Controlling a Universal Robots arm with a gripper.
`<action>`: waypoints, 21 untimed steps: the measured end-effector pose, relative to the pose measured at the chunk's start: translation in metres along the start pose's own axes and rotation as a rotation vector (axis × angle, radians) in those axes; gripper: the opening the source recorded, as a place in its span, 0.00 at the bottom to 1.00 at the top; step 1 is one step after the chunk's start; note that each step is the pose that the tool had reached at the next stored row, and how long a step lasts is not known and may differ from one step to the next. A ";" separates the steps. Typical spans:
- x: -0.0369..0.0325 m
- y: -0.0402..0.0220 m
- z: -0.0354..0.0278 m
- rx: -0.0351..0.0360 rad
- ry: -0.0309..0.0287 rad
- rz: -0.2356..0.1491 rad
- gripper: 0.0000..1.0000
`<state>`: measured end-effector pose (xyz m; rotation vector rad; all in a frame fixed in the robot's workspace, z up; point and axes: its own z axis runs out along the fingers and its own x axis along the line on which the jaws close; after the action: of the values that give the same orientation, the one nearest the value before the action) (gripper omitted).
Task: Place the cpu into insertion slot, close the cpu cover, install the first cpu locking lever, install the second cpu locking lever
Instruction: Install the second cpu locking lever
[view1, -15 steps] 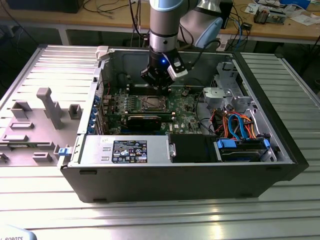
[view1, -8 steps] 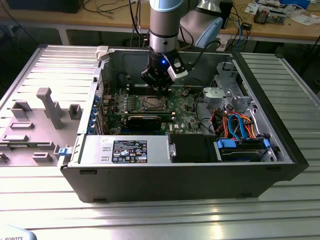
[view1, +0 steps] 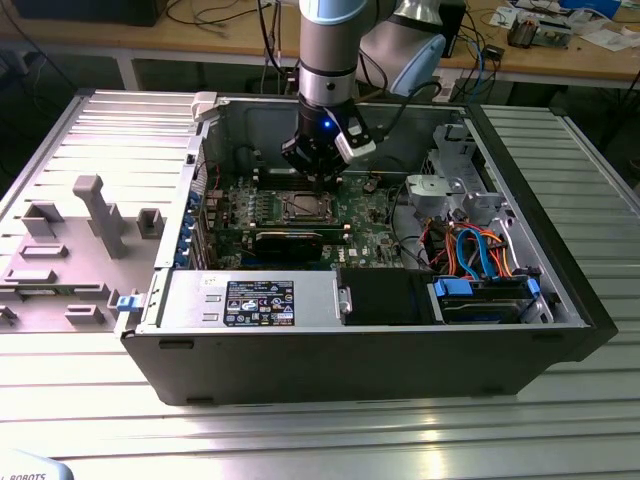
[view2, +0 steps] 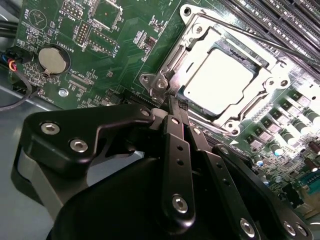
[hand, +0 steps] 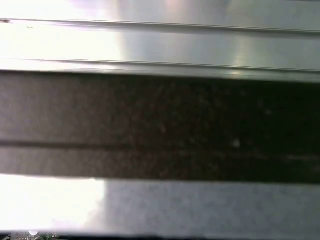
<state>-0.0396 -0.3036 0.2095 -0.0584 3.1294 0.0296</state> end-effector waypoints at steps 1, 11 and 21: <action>0.0000 -0.0001 0.0000 0.0000 -0.0001 0.000 0.11; -0.0001 0.0000 -0.0082 -0.0002 -0.0003 0.000 0.11; 0.0001 -0.0057 -0.0084 0.0000 0.0000 0.000 0.11</action>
<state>-0.0396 -0.3095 0.2178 -0.0584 3.1294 0.0296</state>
